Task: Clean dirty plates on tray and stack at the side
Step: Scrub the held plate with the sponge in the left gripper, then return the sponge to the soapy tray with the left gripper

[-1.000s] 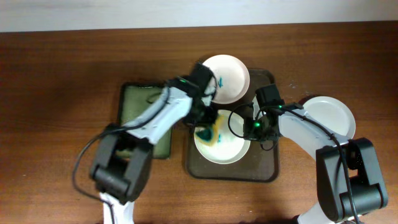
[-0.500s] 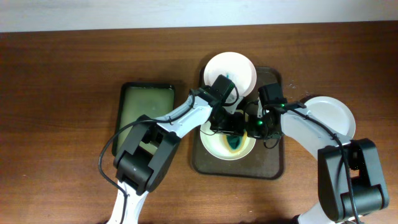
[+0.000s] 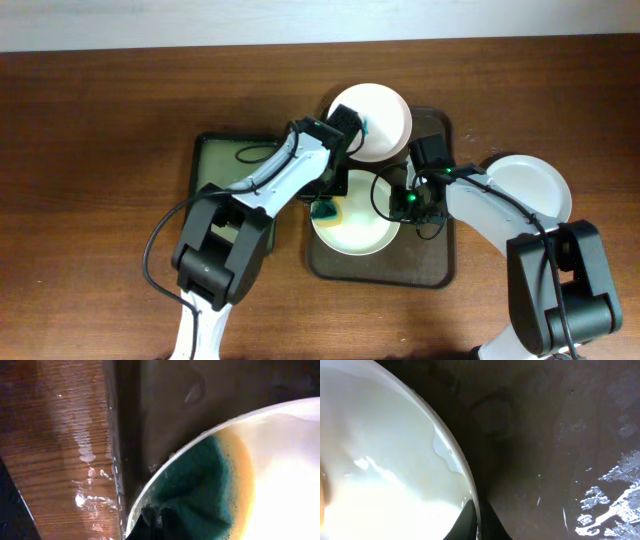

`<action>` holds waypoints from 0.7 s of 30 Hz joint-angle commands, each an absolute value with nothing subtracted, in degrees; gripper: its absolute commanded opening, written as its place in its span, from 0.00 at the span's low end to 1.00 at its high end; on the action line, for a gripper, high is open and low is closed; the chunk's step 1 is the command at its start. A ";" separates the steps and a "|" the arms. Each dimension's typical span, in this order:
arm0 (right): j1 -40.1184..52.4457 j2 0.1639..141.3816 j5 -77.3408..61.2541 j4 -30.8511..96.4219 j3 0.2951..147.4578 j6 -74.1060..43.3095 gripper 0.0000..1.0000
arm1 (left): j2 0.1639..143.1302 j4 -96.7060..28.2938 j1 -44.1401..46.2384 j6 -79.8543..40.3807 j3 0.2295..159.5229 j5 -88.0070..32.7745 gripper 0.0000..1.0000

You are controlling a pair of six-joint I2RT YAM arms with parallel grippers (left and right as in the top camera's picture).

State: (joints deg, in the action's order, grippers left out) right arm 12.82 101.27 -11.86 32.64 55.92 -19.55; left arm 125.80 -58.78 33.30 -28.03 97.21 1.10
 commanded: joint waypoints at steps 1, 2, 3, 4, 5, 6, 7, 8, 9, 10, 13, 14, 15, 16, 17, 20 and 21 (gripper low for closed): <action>12.64 103.39 -7.22 34.04 54.63 -20.03 0.04 | 127.87 -57.60 32.75 -28.64 96.68 3.84 0.00; 12.64 103.39 -7.25 34.04 54.63 -20.03 0.04 | 128.18 -55.59 34.39 -27.38 96.68 -5.13 0.00; 12.64 103.39 -7.22 34.04 54.63 -20.03 0.04 | 128.73 -52.84 36.18 -24.36 96.68 -14.74 0.00; 12.64 103.39 -7.25 34.02 54.63 -20.03 0.04 | 129.34 -50.92 37.85 -22.92 96.68 -21.02 0.00; 12.64 103.39 -7.25 34.02 54.63 -20.03 0.04 | 129.75 -49.65 39.22 -22.35 96.68 -24.25 0.00; 12.64 103.39 -7.25 34.04 54.63 -20.03 0.04 | 130.06 -48.75 40.40 -22.39 96.68 -26.28 0.00; 12.64 103.39 -7.25 34.04 54.63 -20.03 0.04 | 130.08 -47.97 41.21 -22.41 96.68 -27.77 0.00; 12.64 103.39 -7.25 34.04 54.63 -20.05 0.04 | 130.08 -47.64 41.43 -22.41 96.71 -28.34 0.00; 12.64 103.39 -7.25 34.04 54.63 -20.05 0.04 | 130.08 -47.64 41.41 -22.41 96.71 -29.23 0.00; 12.64 103.39 -7.25 34.04 54.63 -20.03 0.04 | 130.08 -47.64 41.19 -22.39 96.71 -31.20 0.00; 12.64 103.39 -7.25 34.04 54.63 -20.01 0.04 | 130.06 -51.46 38.68 -22.20 98.32 -26.57 0.00; 12.64 103.39 -7.25 34.06 54.63 -20.01 0.04 | 130.06 -55.96 36.95 -22.17 100.68 -20.88 0.00; 12.64 103.37 -7.27 34.22 54.63 -20.03 0.04 | 129.95 -60.66 35.24 -22.15 103.66 -15.46 0.00; 12.64 103.24 -7.29 34.63 54.65 -20.01 0.04 | 129.82 -66.76 33.21 -21.06 108.12 -8.69 0.00; 12.64 102.98 -7.29 35.16 54.65 -20.01 0.04 | 129.67 -72.10 31.44 -20.71 112.66 -2.04 0.00; 12.64 100.14 -7.29 37.23 54.72 -18.22 0.04 | 128.53 -80.77 26.63 -20.71 119.44 9.19 0.00; 12.64 98.85 -7.27 37.80 54.70 -17.82 0.04 | 127.98 -81.97 24.53 -20.71 119.44 10.74 0.00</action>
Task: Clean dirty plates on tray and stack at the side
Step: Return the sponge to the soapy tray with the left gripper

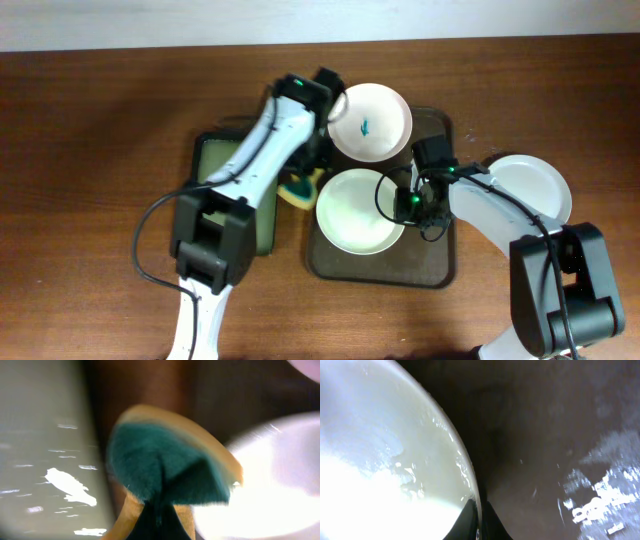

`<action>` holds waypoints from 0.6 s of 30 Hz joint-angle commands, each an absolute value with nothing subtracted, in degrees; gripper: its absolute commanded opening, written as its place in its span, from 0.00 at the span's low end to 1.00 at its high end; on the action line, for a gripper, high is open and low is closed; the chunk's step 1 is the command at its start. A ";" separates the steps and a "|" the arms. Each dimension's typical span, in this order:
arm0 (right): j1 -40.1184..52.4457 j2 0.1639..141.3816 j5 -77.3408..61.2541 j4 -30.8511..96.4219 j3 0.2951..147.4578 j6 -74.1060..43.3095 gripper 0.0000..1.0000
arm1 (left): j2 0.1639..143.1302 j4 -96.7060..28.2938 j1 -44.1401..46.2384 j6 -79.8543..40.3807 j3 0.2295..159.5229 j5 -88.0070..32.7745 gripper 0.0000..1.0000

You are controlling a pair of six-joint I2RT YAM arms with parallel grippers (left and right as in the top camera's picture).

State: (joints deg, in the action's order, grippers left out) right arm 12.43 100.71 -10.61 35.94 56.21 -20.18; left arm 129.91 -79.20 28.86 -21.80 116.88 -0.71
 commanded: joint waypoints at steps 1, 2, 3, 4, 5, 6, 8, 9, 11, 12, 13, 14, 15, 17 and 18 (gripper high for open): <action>12.82 95.61 -7.22 38.74 54.72 -16.75 0.04 | 127.94 -83.50 22.13 -20.75 119.39 10.76 0.00; 12.80 92.82 -7.20 39.31 54.72 -16.78 0.04 | 127.94 -84.90 19.64 -20.78 118.87 10.81 0.00; 12.80 90.80 -6.96 39.70 54.74 -16.78 0.04 | 127.94 -85.38 18.28 -21.41 118.37 10.79 0.00; 12.80 87.46 -6.76 40.25 54.76 -16.78 0.04 | 127.94 -84.97 16.56 -22.87 116.79 10.74 0.00; 12.80 84.38 -6.48 40.84 54.76 -16.78 0.04 | 127.94 -82.98 15.53 -22.90 114.24 10.76 0.03; 12.82 81.76 -5.02 41.87 54.76 -16.78 0.04 | 127.94 -81.32 15.11 -22.90 111.70 10.50 0.05; 12.82 78.19 0.82 45.10 54.76 -16.80 0.04 | 127.94 -77.97 14.83 -22.90 106.76 10.33 0.26; 12.82 77.36 3.31 46.35 54.76 -16.80 0.04 | 127.94 -78.04 14.83 -22.85 106.65 10.35 0.40; 13.21 74.35 10.07 49.25 54.96 -17.04 0.04 | 125.82 -78.11 14.83 -22.85 106.94 10.33 0.59; 14.96 72.25 14.57 49.89 55.27 -17.30 0.04 | 123.17 -78.37 14.83 -22.85 107.42 10.28 0.64; 18.94 69.73 22.04 50.70 55.90 -19.49 0.05 | 118.72 -78.59 14.83 -22.79 107.68 8.73 0.67; 23.16 68.07 28.29 50.68 56.16 -20.36 0.04 | 114.98 -78.48 14.83 -22.44 107.68 6.74 0.69; 27.44 67.07 33.82 50.28 56.25 -20.51 0.04 | 110.72 -78.17 14.83 -22.17 107.68 5.06 0.72; 36.67 67.07 42.30 49.15 56.27 -20.47 0.04 | 101.34 -77.14 14.83 -21.06 107.68 4.71 0.81; 40.45 67.26 47.29 48.88 56.27 -20.47 0.04 | 96.64 -76.58 14.83 -19.57 107.68 4.73 0.87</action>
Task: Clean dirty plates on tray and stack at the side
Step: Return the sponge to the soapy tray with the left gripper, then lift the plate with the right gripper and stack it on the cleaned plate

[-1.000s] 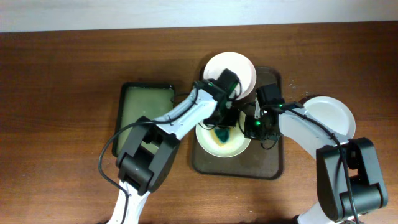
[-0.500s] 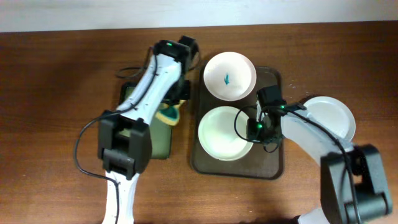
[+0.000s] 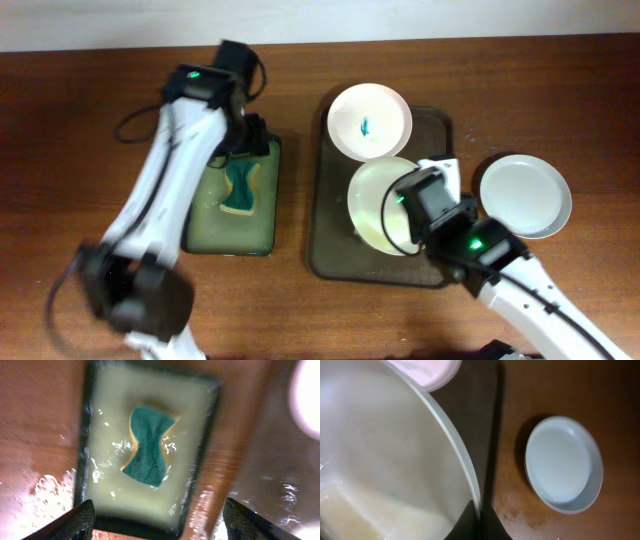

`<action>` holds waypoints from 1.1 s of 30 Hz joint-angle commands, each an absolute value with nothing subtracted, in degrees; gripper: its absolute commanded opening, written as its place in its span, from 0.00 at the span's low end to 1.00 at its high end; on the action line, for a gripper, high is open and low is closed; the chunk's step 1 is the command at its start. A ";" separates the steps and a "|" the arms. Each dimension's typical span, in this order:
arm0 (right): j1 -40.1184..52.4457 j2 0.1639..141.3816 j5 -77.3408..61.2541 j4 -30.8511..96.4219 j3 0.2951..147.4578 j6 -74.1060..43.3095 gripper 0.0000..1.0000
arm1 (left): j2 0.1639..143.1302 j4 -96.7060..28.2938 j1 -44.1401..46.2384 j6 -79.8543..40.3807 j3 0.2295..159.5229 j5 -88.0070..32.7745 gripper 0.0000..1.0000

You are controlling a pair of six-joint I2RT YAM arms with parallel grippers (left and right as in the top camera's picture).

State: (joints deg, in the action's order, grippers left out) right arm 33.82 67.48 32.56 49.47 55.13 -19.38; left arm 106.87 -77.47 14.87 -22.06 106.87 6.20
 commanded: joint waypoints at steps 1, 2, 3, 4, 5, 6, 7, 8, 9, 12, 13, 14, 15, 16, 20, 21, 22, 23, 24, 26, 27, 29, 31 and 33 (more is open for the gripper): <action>43.33 67.33 52.49 48.66 56.27 -20.45 0.04 | 92.79 -76.09 14.83 -19.59 107.68 4.93 0.92; 45.78 67.33 57.95 48.56 56.27 -20.45 0.04 | 89.38 -75.77 14.83 -19.62 107.68 4.93 1.00; 47.27 67.33 61.21 48.58 56.27 -20.45 0.04 | 86.37 -75.61 14.83 -19.64 107.68 4.93 1.00; 48.58 67.33 63.53 48.60 56.27 -20.43 0.04 | 84.29 -75.59 14.83 -19.62 107.68 4.95 1.00; 49.25 67.33 63.72 48.64 56.27 -20.14 0.04 | 83.02 -75.68 14.83 -19.62 107.68 4.95 1.00; 49.56 67.33 63.68 48.73 56.27 -19.99 0.04 | 82.46 -75.66 14.83 -19.66 107.68 4.91 1.00; 49.54 67.33 63.68 49.12 56.27 -19.99 0.04 | 82.24 -75.64 14.85 -19.79 107.68 4.71 1.00; 49.54 67.33 63.70 49.56 56.27 -19.97 0.04 | 82.39 -75.64 14.85 -20.91 107.68 4.69 1.00; 49.54 67.33 63.70 49.67 56.27 -19.94 0.04 | 82.41 -75.72 14.85 -21.15 107.68 4.73 1.00; 49.54 67.33 63.70 48.49 56.73 -15.09 0.04 | 82.41 -75.70 14.85 -21.15 107.68 4.73 1.00; 49.54 67.33 63.68 47.97 57.82 -12.47 0.04 | 82.41 -75.70 14.85 -21.15 107.68 4.73 1.00; 49.54 67.31 63.68 48.01 58.70 -11.92 0.04 | 82.41 -75.70 14.85 -21.15 107.68 4.73 1.00; 49.54 67.31 63.68 48.01 59.29 -11.22 0.04 | 82.41 -75.70 14.85 -21.15 107.68 4.73 1.00; 49.54 67.31 63.70 47.99 59.99 -10.68 0.04 | 82.41 -75.70 14.85 -21.15 107.68 4.73 0.99; 49.50 67.88 62.98 47.77 60.38 -7.84 0.04 | 82.41 -75.72 14.85 -21.15 107.68 4.73 0.99; 49.56 67.88 62.98 47.77 60.38 -7.03 0.04 | 82.41 -75.70 14.85 -21.15 107.68 4.73 0.99; 49.54 67.88 62.50 47.79 60.38 -7.03 0.04 | 82.41 -75.70 14.85 -21.17 107.68 4.73 1.00; 49.54 67.88 60.93 47.79 60.38 -7.05 0.04 | 82.41 -75.72 14.85 -21.15 107.68 4.73 1.00; 49.54 67.88 59.02 47.79 60.38 -7.07 0.04 | 82.41 -75.70 14.85 -21.15 107.68 4.73 0.99; 49.54 67.88 58.92 47.79 60.38 -7.07 0.04 | 82.41 -75.72 14.85 -21.17 107.68 4.73 0.99; 49.54 67.88 58.92 47.77 60.38 -7.07 0.04 | 82.41 -75.70 14.85 -21.15 107.68 4.73 0.99; 49.50 67.88 58.92 47.83 60.38 -7.07 0.04 | 82.41 -75.70 14.85 -21.15 107.68 4.73 1.00; 49.47 67.88 58.94 47.79 60.38 -7.07 0.04 | 82.41 -75.70 14.85 -21.15 107.68 4.73 0.99; 49.47 67.88 58.92 47.81 60.38 -7.09 0.04 | 82.41 -75.70 14.85 -21.15 107.68 4.73 0.99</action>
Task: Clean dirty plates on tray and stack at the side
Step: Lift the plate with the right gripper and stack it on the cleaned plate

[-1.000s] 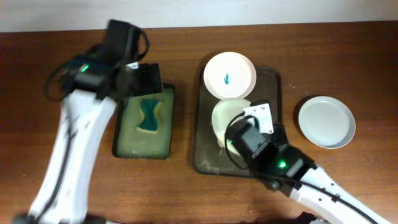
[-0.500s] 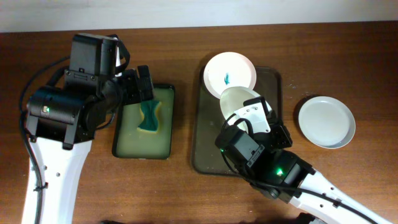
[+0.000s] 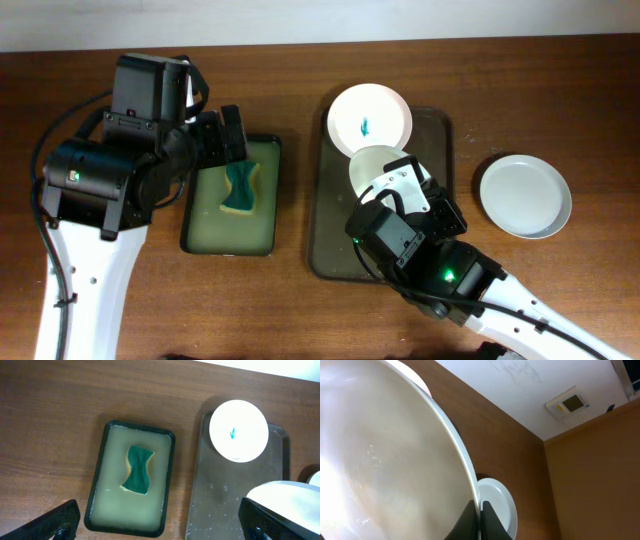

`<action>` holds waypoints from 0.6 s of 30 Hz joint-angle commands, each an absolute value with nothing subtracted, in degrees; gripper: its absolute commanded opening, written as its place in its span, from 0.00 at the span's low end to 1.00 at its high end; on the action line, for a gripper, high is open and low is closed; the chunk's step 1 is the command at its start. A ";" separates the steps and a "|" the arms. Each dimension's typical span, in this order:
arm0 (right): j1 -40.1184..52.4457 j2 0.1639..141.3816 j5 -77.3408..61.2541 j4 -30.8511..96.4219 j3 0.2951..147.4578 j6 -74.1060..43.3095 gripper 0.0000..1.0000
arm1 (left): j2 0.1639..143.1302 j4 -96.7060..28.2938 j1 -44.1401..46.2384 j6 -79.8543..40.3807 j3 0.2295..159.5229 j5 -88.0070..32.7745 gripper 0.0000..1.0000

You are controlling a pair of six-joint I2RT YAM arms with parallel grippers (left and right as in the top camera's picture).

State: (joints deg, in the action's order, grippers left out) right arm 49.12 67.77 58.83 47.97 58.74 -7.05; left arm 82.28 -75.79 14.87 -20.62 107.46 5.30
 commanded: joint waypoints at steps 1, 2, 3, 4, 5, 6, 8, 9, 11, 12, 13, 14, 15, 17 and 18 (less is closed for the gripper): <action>49.47 67.88 58.94 47.79 60.38 -7.09 0.04 | 82.41 -75.72 14.85 -21.15 107.68 4.73 1.00; 49.47 67.88 58.92 47.79 60.38 -7.09 0.04 | 82.41 -75.70 14.85 -21.15 107.68 4.73 1.00; 49.47 67.88 58.92 47.83 60.38 -7.09 0.04 | 82.41 -75.70 14.85 -21.15 107.68 4.73 0.99; 49.47 67.88 58.94 47.90 60.38 -7.09 0.04 | 82.41 -75.70 14.85 -21.15 107.68 4.73 1.00; 49.47 67.88 58.94 48.01 60.38 -7.09 0.04 | 82.41 -75.70 14.85 -21.15 107.68 4.73 1.00; 49.43 67.88 58.94 48.01 60.38 -7.11 0.04 | 82.41 -75.70 14.85 -21.15 107.68 4.73 0.99; 49.43 67.88 58.94 48.45 60.38 -10.46 0.04 | 82.41 -75.70 14.83 -21.15 107.68 4.73 0.99; 49.06 67.88 58.92 48.56 60.38 -13.93 0.04 | 82.41 -75.70 14.83 -21.15 107.68 4.73 1.00; 46.02 67.88 57.43 50.02 60.38 -23.59 0.04 | 82.41 -75.70 14.85 -21.15 107.68 4.73 0.99; 42.41 67.88 52.71 50.68 60.38 -26.96 0.04 | 82.41 -75.70 14.85 -21.15 107.68 4.73 0.99; 37.26 67.88 44.47 50.54 60.38 -27.53 0.04 | 82.41 -75.70 14.85 -21.15 107.68 4.73 0.99; 31.31 67.85 35.62 50.65 60.42 -27.40 0.04 | 82.41 -75.70 14.85 -21.17 107.68 4.73 0.99; 22.61 67.85 24.97 50.63 60.45 -25.19 0.04 | 82.41 -75.72 14.85 -21.15 107.68 4.73 0.99; 7.55 67.88 10.96 50.24 60.45 -20.36 0.04 | 82.43 -75.79 14.94 -21.15 107.68 4.73 1.00; -0.64 67.96 4.67 50.15 60.45 -18.28 0.04 | 82.41 -75.81 14.83 -21.15 107.68 4.73 0.99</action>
